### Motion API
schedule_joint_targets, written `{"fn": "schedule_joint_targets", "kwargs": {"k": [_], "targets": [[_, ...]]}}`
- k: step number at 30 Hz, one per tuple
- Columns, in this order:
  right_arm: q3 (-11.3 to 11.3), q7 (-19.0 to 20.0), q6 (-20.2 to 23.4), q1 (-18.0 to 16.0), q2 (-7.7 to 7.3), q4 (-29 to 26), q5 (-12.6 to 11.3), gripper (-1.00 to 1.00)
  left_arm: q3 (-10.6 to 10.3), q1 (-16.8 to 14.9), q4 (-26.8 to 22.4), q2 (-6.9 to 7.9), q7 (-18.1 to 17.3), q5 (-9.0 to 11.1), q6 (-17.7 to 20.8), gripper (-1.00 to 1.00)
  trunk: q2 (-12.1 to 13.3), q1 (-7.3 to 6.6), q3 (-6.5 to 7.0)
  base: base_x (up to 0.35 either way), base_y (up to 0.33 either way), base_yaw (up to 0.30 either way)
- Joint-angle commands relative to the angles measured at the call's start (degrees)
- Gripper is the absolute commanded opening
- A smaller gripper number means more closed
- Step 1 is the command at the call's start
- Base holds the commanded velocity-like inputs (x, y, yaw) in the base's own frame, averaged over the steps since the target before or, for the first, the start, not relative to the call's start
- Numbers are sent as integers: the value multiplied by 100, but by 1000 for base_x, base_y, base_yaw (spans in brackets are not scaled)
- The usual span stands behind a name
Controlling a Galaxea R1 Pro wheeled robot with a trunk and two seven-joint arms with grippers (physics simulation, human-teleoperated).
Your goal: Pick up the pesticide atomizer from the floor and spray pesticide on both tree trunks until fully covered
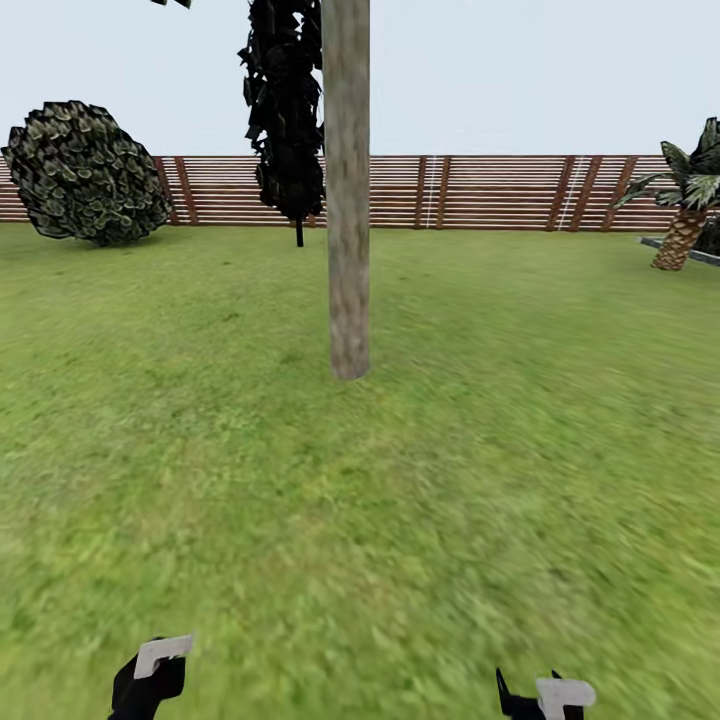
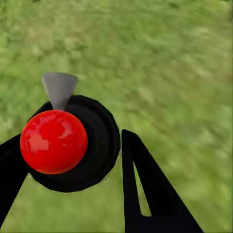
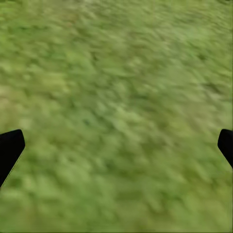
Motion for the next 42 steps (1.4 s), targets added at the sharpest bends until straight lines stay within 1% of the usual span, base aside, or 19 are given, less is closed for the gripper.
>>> {"fn": "schedule_joint_targets", "kwargs": {"k": [1, 42], "targets": [[1, 3, -17, -3, 2, 2, -20, 100, 1, -2, 6, 0, 10, 7, -18, -100, -2, 3, -5, 338, 0, 0], [1, 3, -17, -3, -5, -5, -20, 100, -1, -4, 11, -8, 13, 7, -16, -100, -2, 3, -5, 338, 0, 0]]}}
